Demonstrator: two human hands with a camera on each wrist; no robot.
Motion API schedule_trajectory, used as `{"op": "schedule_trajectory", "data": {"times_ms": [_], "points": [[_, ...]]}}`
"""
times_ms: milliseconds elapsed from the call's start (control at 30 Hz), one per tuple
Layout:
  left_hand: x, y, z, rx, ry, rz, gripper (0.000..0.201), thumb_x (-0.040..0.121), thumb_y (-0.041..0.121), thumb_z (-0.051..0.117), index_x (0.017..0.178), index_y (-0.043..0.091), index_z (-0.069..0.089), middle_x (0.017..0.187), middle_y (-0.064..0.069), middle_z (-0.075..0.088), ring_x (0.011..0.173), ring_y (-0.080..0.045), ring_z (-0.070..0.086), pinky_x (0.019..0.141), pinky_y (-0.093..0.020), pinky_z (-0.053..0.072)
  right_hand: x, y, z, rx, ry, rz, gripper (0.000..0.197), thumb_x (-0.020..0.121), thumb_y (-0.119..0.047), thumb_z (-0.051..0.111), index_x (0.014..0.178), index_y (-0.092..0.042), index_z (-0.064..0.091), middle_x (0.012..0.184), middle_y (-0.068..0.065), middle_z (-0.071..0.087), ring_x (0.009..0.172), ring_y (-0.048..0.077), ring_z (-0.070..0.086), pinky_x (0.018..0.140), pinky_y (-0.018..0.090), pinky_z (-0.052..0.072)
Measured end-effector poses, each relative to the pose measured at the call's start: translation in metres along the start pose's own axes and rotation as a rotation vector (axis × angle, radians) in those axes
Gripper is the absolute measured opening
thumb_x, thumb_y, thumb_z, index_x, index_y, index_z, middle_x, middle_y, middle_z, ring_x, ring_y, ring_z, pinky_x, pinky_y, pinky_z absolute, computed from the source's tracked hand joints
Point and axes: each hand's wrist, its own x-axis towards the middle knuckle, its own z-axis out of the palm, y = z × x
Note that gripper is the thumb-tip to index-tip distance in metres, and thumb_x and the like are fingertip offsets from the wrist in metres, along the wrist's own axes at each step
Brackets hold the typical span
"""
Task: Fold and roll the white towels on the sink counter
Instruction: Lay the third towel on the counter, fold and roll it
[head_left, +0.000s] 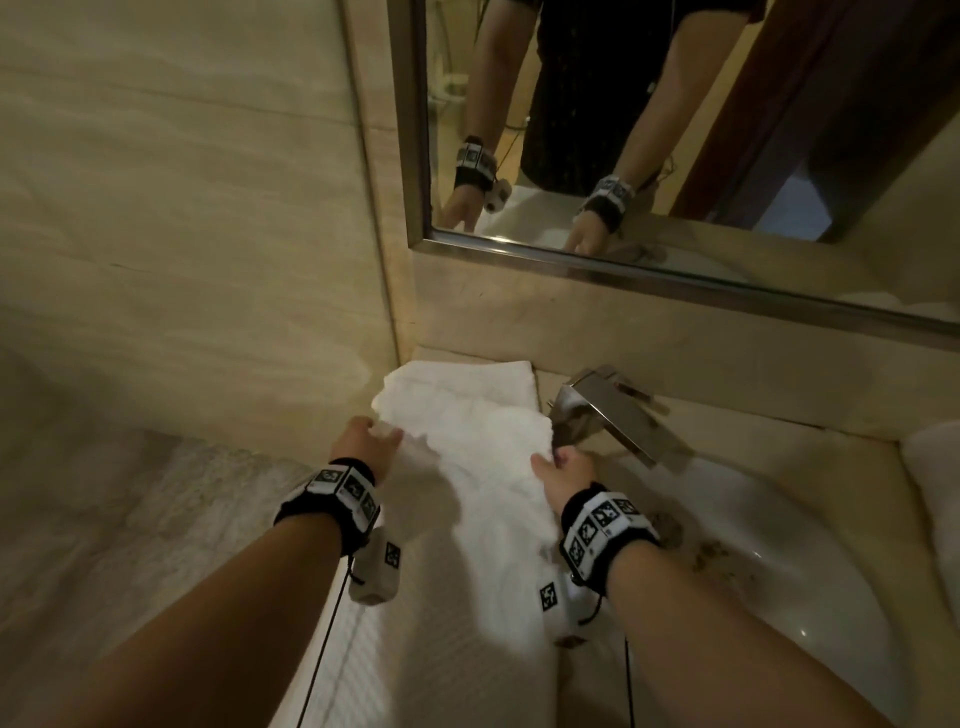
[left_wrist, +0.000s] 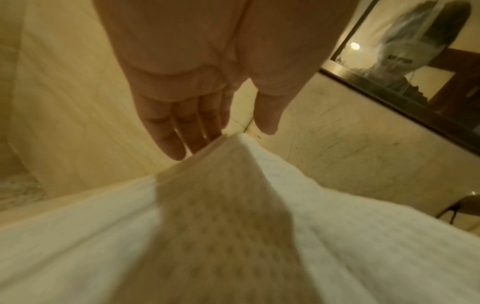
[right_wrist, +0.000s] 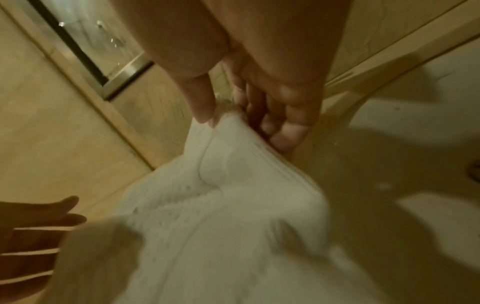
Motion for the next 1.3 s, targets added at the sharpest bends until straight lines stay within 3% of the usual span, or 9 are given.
{"op": "schedule_trajectory", "data": {"times_ms": [67,167,433,633,733,900,1033,1167,1300], "points": [[-0.004,-0.016,0.005,0.008,-0.030,-0.035,0.069,0.089,0.037,0.062,0.144,0.009,0.029,0.138,-0.019,0.049,0.122,-0.037,0.051,0.097,-0.043,0.043,-0.011,0.011,-0.002,-0.056,-0.010,0.071,0.042,0.085,-0.031,0.066,0.120,-0.014,0.050,0.113,0.006,0.061,0.105,0.027,0.060,0.094,0.036,0.047],[-0.019,-0.042,0.006,0.006,0.006,-0.035,0.074,0.086,0.033,0.067,0.144,0.010,0.029,0.140,-0.018,0.047,0.123,-0.036,0.049,0.100,-0.045,0.045,-0.042,0.026,-0.013,-0.127,-0.017,0.081,0.056,0.087,-0.026,0.066,0.135,-0.013,0.040,0.127,0.008,0.057,0.108,0.024,0.056,0.091,0.029,0.043],[-0.108,-0.109,0.014,0.330,0.026,0.125,0.046,0.090,0.037,0.056,0.133,0.020,0.052,0.132,-0.013,0.055,0.116,-0.031,0.054,0.101,-0.038,0.044,-0.136,0.091,-0.009,-0.278,-0.081,0.018,0.060,0.083,-0.023,0.070,0.134,-0.012,0.041,0.134,0.009,0.050,0.115,0.024,0.054,0.092,0.029,0.045],[-0.192,-0.159,0.023,0.490,0.036,0.156,0.035,0.098,0.031,0.039,0.130,0.029,0.054,0.145,-0.002,0.043,0.136,-0.022,0.033,0.112,-0.035,0.026,-0.208,0.149,-0.008,-0.261,-0.118,0.049,0.054,0.081,-0.028,0.067,0.129,-0.021,0.042,0.128,0.003,0.055,0.102,0.018,0.058,0.093,0.035,0.049],[-0.218,-0.190,0.027,0.371,0.047,0.037,0.038,0.091,0.031,0.051,0.128,0.024,0.054,0.144,-0.011,0.039,0.130,-0.031,0.036,0.110,-0.042,0.032,-0.240,0.175,-0.006,-0.249,-0.117,0.092,0.044,0.087,-0.022,0.064,0.126,-0.016,0.044,0.107,0.001,0.058,0.091,0.017,0.056,0.082,0.030,0.049],[-0.248,-0.233,0.032,0.123,0.223,-0.171,0.065,0.080,0.038,0.071,0.133,0.010,0.044,0.138,-0.020,0.043,0.122,-0.038,0.046,0.102,-0.047,0.042,-0.274,0.202,0.007,-0.203,-0.042,0.086,0.017,0.089,-0.026,0.061,0.096,-0.014,0.050,0.078,-0.003,0.056,0.066,0.013,0.053,0.057,0.025,0.042],[-0.229,-0.295,0.044,-0.330,0.097,-0.380,0.122,0.048,0.068,0.081,0.145,0.012,0.032,0.148,-0.014,0.039,0.127,-0.036,0.047,0.100,-0.048,0.045,-0.291,0.229,0.028,-0.017,-0.110,0.278,0.032,0.083,-0.034,0.070,0.098,-0.008,0.058,0.095,0.010,0.065,0.084,0.025,0.062,0.078,0.036,0.055],[-0.238,-0.291,0.046,-0.434,0.009,-0.206,0.074,0.079,0.029,0.076,0.142,0.019,0.038,0.136,-0.004,0.049,0.119,-0.029,0.051,0.099,-0.050,0.045,-0.295,0.241,0.044,0.203,-0.246,0.345,0.041,0.083,-0.026,0.073,0.113,-0.014,0.049,0.107,0.003,0.057,0.093,0.020,0.056,0.089,0.043,0.051],[-0.236,-0.289,0.047,-0.323,-0.086,-0.116,0.076,0.069,0.043,0.080,0.130,0.010,0.046,0.116,-0.005,0.057,0.105,-0.028,0.056,0.093,-0.042,0.047,-0.293,0.245,0.054,0.277,-0.244,0.341,0.040,0.084,-0.015,0.072,0.115,-0.018,0.047,0.111,0.005,0.058,0.091,0.022,0.057,0.066,0.031,0.048]]}}
